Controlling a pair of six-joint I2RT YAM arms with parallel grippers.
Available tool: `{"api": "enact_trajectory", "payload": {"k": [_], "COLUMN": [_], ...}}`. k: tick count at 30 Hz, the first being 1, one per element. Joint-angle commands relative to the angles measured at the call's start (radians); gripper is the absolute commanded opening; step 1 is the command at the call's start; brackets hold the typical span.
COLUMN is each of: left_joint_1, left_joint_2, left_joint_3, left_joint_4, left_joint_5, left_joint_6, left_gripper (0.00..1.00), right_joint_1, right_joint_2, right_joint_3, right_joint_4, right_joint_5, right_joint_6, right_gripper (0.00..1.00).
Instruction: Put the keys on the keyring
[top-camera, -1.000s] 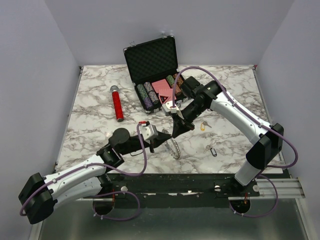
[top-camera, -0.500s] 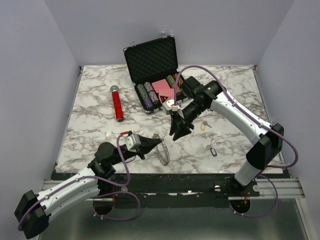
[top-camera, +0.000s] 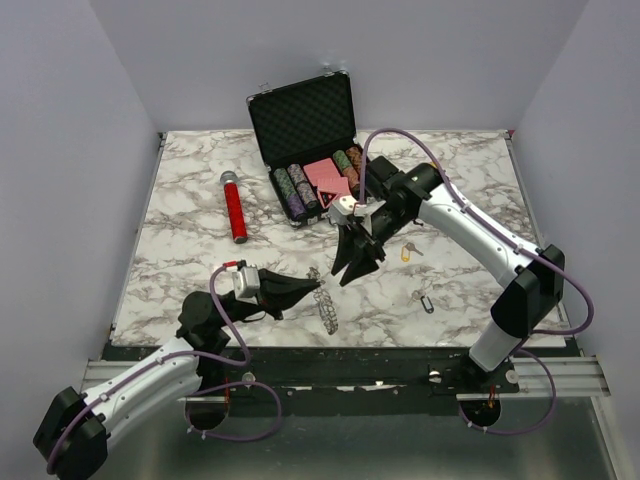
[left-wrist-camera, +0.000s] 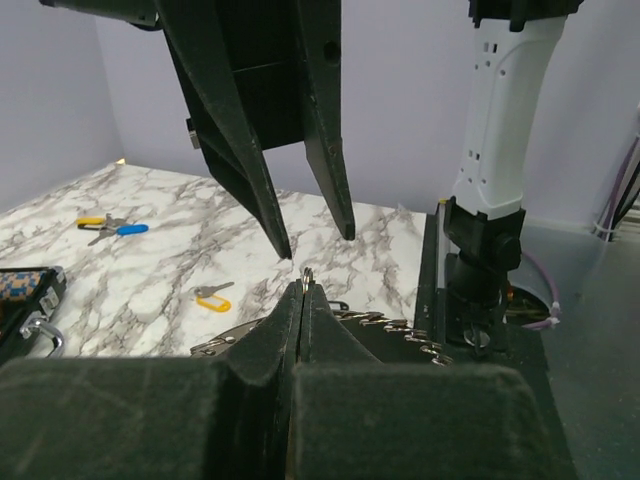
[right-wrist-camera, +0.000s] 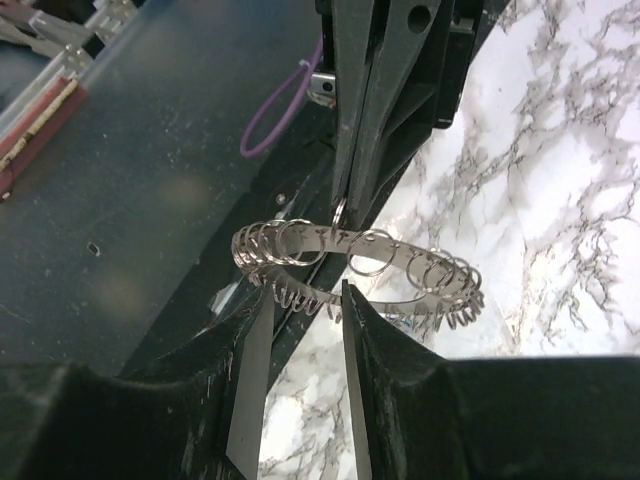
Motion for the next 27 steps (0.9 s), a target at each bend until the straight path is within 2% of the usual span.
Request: {"api": "enact_trajectory", "payload": {"k": [1, 9, 14, 24, 27], "left_joint_1": [0.004, 0.003, 0.003, 0.004, 0.003], "left_joint_2": [0.028, 0.068, 0.057, 0.013, 0.004], "left_joint_3": [0.005, 0.014, 0.014, 0.011, 0.011], "left_joint_4": [0.135, 0.167, 0.144, 0.075, 0.057], "left_joint_5": [0.024, 0.002, -0.036, -0.082, -0.082], "left_joint_6": [-0.091, -0.117, -0.102, -0.077, -0.07], "left_gripper": [0.0, 0.0, 0.0, 0.0, 0.0], "right_joint_1": [0.011, 0.051, 0.071, 0.092, 0.094], "right_joint_2": [0.046, 0.086, 0.089, 0.095, 0.097], "right_joint_3": [0.034, 0.063, 0.055, 0.061, 0.074], "right_joint_4": [-0.083, -0.085, -0.083, 0.0, 0.024], "right_joint_5": [-0.112, -0.124, -0.106, -0.066, -0.048], "right_joint_6": [-0.009, 0.003, 0.005, 0.127, 0.179], "right_gripper": [0.41, 0.41, 0.36, 0.03, 0.01]}}
